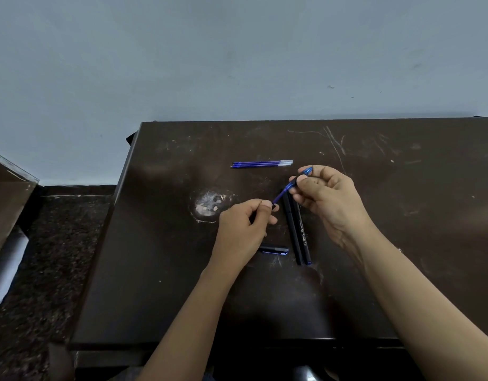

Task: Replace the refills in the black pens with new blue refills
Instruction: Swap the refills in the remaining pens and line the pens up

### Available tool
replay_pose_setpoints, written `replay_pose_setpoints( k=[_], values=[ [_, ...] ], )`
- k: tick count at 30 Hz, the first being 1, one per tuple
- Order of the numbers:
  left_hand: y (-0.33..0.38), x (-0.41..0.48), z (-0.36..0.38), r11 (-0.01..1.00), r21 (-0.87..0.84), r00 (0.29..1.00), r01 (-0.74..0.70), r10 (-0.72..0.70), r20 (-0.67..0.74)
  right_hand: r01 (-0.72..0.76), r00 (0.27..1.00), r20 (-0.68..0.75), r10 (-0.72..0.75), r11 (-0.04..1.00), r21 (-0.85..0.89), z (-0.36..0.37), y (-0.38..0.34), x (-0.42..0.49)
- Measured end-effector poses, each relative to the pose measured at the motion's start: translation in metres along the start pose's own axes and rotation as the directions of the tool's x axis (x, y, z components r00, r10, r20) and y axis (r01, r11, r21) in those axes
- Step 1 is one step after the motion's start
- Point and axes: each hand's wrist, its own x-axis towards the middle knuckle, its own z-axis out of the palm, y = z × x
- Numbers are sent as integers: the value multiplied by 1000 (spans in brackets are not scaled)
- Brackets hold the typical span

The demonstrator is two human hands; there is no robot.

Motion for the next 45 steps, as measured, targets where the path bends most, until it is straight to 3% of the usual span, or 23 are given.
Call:
replay_pose_setpoints(
  k=[12,16,20,31,37,42,45],
  values=[
    [1,-1,-1,999,51,1000,-14,13,13,-61,996,62,65,996,-61,-12,-1,0],
    [2,0,0,1000,30,1000,-2,2,7,-119,990,79,117,992,28,-13,-1,-1],
    [4,-1,1,1000,9,999,-10,10,33,-133,980,144,139,990,-47,-6,6,-5],
    [-3,-1,-1,996,26,996,-85,84,33,-62,989,123,77,990,-124,-1,9,-7],
    [-3,1,2,998,57,999,-35,36,-21,-59,985,155,80,990,-130,1,10,-7],
    [-6,2,-2,987,106,992,-118,121,-28,-49,984,162,73,988,-147,-1,11,-7],
    [-7,1,-1,991,103,995,-80,85,-45,-49,983,167,74,987,-151,0,11,-8]
  ],
)
